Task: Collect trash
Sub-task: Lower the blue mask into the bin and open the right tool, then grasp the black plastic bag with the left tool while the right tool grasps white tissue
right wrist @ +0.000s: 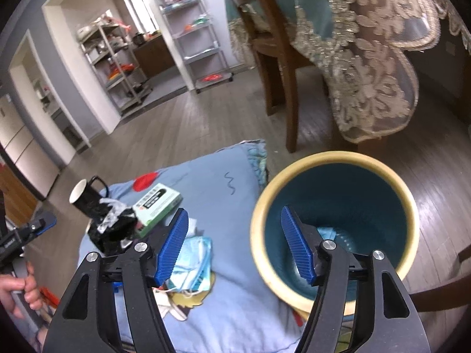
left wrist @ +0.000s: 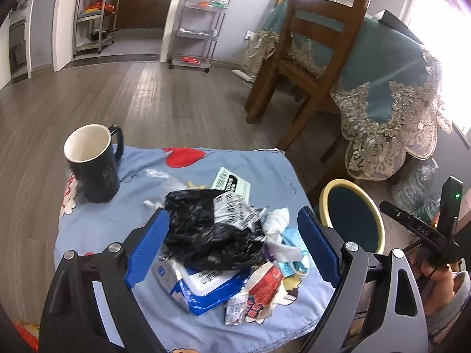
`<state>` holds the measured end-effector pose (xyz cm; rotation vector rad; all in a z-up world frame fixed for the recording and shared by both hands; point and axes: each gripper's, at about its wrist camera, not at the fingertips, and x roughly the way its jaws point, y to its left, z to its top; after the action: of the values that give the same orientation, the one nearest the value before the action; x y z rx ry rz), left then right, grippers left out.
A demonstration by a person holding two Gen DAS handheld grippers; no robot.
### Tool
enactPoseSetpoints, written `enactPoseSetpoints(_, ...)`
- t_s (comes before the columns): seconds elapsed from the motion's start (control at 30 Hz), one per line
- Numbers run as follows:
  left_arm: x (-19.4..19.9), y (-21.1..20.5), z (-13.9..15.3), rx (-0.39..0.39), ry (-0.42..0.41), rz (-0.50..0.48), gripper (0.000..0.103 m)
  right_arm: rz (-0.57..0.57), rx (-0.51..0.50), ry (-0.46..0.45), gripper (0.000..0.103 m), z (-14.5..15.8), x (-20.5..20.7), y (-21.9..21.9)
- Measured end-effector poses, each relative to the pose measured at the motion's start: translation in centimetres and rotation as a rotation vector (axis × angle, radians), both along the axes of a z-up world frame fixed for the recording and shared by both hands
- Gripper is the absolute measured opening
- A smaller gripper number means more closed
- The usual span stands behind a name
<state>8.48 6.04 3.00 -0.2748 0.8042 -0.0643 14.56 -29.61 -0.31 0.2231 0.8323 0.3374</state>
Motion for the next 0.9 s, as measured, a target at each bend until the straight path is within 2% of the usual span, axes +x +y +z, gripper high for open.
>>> enactPoseSetpoints(0.27,0.4,0.5,-2.1,0.069,0.063,0.007,0.086,0.108,-0.014,0.017,0.067,-0.6,-0.4,3.5)
enactPoseSetpoints(0.4,1.0,0.1,-3.1,0.075,0.086,-0.015,0.084,0.153,-0.02,0.037,0.067,-1.4,-0.5,5.1)
enactPoseSetpoints(0.67,1.7,-1.6,-3.9,0.113,0.1,-0.06,0.076,0.25,-0.045,0.06,0.067,-2.4,-1.1,8.5)
enactPoseSetpoints(0.9,2.2,-2.0,-4.5,0.121,0.116,-0.066,0.073,0.266,-0.039,0.13,0.067,-4.2,1.7,10.7)
